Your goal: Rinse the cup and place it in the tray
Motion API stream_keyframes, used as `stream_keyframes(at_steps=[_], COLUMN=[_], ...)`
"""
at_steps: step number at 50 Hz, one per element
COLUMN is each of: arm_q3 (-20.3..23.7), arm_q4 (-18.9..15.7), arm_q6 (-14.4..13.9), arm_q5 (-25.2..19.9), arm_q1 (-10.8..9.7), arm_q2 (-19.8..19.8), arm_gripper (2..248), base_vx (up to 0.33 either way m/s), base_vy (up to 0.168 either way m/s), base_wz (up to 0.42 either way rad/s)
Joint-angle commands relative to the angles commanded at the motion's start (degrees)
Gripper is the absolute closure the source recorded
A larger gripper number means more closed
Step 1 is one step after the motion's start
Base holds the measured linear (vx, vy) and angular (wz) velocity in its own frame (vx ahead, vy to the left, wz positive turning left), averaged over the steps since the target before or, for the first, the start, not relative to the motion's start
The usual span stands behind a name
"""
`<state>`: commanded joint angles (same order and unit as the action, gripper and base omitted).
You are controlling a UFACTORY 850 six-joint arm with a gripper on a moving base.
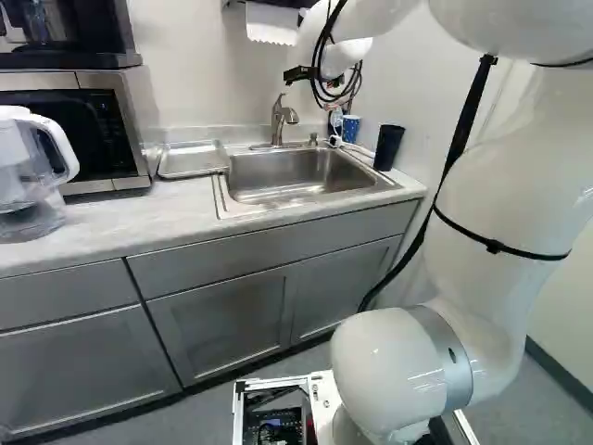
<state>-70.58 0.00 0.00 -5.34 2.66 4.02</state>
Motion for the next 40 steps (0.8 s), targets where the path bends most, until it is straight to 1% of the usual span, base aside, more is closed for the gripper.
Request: stream_keyframes(at_steps=[40], arm_q3=[-3.8], arm_q4=[0.0], arm_q6=[0.0], arm_q5=[6.0], arm_q1=[0.0], arm_q2=[3.7], arm_gripper=[3], base_vx=[0.0], base_vy=[0.0], base_wz=[0.0])
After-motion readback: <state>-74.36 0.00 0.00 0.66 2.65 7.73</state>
